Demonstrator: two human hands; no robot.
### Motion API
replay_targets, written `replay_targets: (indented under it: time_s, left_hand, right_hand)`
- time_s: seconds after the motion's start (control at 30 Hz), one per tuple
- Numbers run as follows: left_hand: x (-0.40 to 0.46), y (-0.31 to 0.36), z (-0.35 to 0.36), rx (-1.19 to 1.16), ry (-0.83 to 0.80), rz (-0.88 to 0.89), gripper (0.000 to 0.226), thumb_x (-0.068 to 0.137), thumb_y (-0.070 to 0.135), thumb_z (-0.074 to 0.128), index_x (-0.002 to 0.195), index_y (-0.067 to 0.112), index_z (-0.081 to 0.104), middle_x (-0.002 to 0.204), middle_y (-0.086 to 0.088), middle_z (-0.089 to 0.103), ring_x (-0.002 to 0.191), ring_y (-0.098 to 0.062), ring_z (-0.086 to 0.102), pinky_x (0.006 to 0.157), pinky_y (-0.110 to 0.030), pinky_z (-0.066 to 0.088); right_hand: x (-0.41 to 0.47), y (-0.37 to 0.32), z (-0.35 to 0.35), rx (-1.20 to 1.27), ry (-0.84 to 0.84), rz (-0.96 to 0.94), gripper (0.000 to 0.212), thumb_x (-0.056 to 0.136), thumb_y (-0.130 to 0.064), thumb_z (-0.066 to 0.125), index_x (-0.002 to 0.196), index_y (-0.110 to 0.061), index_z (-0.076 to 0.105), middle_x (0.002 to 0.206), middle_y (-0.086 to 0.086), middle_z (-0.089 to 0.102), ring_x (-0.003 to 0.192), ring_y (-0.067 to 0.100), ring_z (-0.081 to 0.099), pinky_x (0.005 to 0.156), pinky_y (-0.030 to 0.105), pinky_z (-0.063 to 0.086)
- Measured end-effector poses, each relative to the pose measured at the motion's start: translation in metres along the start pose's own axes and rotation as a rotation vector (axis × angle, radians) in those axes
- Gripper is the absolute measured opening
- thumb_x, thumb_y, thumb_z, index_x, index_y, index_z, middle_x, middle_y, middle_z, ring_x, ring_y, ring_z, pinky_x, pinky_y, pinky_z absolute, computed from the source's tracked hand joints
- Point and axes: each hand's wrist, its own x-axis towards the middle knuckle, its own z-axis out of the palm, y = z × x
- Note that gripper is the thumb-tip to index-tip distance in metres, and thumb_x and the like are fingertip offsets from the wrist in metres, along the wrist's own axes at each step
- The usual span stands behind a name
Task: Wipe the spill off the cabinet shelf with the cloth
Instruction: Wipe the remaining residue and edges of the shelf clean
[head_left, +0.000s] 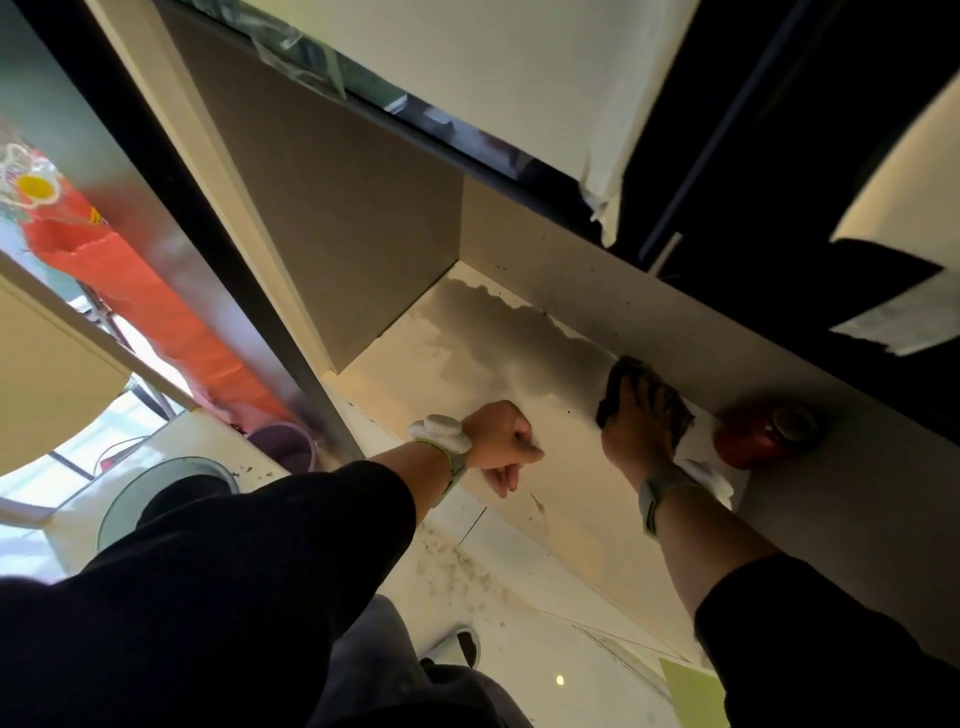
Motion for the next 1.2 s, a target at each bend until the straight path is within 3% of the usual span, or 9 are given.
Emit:
replay_targets:
  time_s: [0.17,0.33,0.47,0.57,0.73,0.87,1.1,1.2]
  left_hand:
    - [-0.001,0.002,0.0,0.001,-0.008,0.0,0.03,0.1,0.018,0.064,0.1,-0.012,0.061,0.071,-0.027,0.071,0.06,-0.039,0.069,0.059,-0.044,0.064]
    - [-0.002,0.001,-0.001,-0.034,-0.008,0.013,0.028,0.102,0.019,0.061,0.097,-0.008,0.059,0.071,-0.026,0.072,0.057,-0.037,0.07,0.058,-0.041,0.064]
    - [-0.003,-0.001,-0.003,-0.061,-0.026,0.027,0.029,0.102,0.022,0.061,0.088,-0.003,0.055,0.072,-0.028,0.072,0.058,-0.039,0.071,0.059,-0.042,0.064]
    - [-0.004,-0.001,-0.004,-0.065,-0.056,0.054,0.03,0.102,0.022,0.062,0.083,0.0,0.053,0.075,-0.031,0.071,0.063,-0.042,0.072,0.067,-0.052,0.064]
    - [-0.005,-0.007,-0.01,-0.133,-0.11,0.094,0.024,0.1,0.018,0.066,0.092,-0.002,0.056,0.082,-0.034,0.071,0.069,-0.042,0.073,0.074,-0.054,0.063]
    - [-0.008,-0.014,-0.013,-0.186,-0.155,0.119,0.014,0.097,0.004,0.067,0.093,0.0,0.054,0.084,-0.037,0.069,0.062,-0.035,0.072,0.076,-0.057,0.062]
    - [-0.012,-0.019,-0.028,-0.121,-0.318,0.015,0.02,0.095,0.006,0.07,0.099,-0.002,0.052,0.093,-0.04,0.068,0.069,-0.038,0.072,0.084,-0.061,0.059]
    - [-0.014,-0.016,-0.046,-0.058,-0.368,0.004,0.026,0.094,0.009,0.073,0.103,-0.009,0.056,0.095,-0.04,0.069,0.07,-0.039,0.073,0.08,-0.056,0.061]
  right_hand:
    - [0.003,-0.001,-0.001,-0.023,-0.004,-0.065,0.068,0.103,-0.02,0.044,0.163,-0.016,0.013,0.171,0.01,0.008,0.156,0.035,0.004,0.125,0.051,0.003]
    - [0.028,-0.025,-0.003,-0.008,-0.08,-0.209,0.07,0.099,-0.02,0.047,0.163,-0.018,0.017,0.171,0.008,0.01,0.156,0.034,0.007,0.125,0.055,0.011]
    - [0.037,-0.03,0.0,-0.035,-0.08,-0.19,0.07,0.1,-0.022,0.047,0.163,-0.02,0.016,0.171,0.009,0.012,0.156,0.034,0.009,0.125,0.057,0.012]
    - [0.035,-0.032,0.005,-0.039,-0.046,-0.164,0.072,0.098,-0.021,0.049,0.163,-0.018,0.017,0.17,0.011,0.013,0.156,0.035,0.01,0.125,0.056,0.013]
    - [0.009,-0.051,0.002,0.016,-0.035,-0.122,0.07,0.1,-0.015,0.047,0.163,-0.018,0.018,0.172,0.006,0.006,0.158,0.03,0.004,0.127,0.046,0.006]
    - [-0.031,-0.06,0.008,0.063,-0.004,-0.076,0.07,0.1,-0.014,0.046,0.163,-0.021,0.018,0.172,0.002,0.005,0.158,0.026,0.002,0.126,0.043,0.005]
    - [-0.085,-0.068,0.028,0.127,0.006,-0.015,0.064,0.103,-0.022,0.043,0.163,-0.024,0.02,0.171,0.001,0.009,0.158,0.024,0.003,0.127,0.038,0.002]
    - [-0.098,-0.073,0.033,0.148,0.024,0.019,0.061,0.105,-0.023,0.042,0.163,-0.024,0.021,0.171,0.001,0.012,0.158,0.024,0.004,0.127,0.036,0.002]
